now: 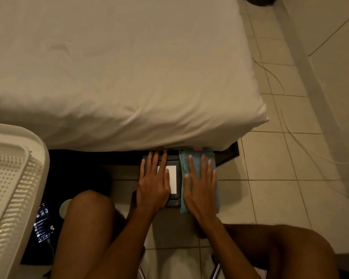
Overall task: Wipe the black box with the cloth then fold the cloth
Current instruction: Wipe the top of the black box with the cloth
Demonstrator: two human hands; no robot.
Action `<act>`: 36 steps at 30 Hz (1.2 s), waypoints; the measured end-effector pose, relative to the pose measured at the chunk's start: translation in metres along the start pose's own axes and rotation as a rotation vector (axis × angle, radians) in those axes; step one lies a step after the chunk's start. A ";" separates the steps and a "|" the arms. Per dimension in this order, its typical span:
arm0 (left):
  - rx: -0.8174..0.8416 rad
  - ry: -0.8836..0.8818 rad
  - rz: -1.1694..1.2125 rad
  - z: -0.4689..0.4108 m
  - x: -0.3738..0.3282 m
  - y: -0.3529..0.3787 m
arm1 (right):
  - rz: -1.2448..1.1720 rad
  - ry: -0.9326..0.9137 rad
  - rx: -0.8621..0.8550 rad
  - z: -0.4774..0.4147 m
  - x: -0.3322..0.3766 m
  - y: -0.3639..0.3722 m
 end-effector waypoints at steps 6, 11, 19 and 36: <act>-0.011 -0.003 0.028 0.000 0.001 0.000 | -0.022 -0.036 0.024 -0.011 0.009 0.004; -0.023 -0.016 0.043 0.000 0.001 -0.002 | -0.015 0.016 0.002 0.003 0.011 0.004; -0.029 -0.018 0.038 0.001 0.000 -0.001 | 0.022 0.019 0.010 -0.016 0.015 0.003; -0.018 -0.020 0.020 -0.001 0.000 -0.001 | 0.015 0.080 0.027 -0.035 0.016 0.002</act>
Point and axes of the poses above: each hand's wrist, its own z-axis away from the middle knuckle, its own y-axis out of the palm, x = y × z, the point moved 8 cm from there along -z, towards the middle knuckle, and after that the axes turned 15 degrees about z, right-handed, at the moved point
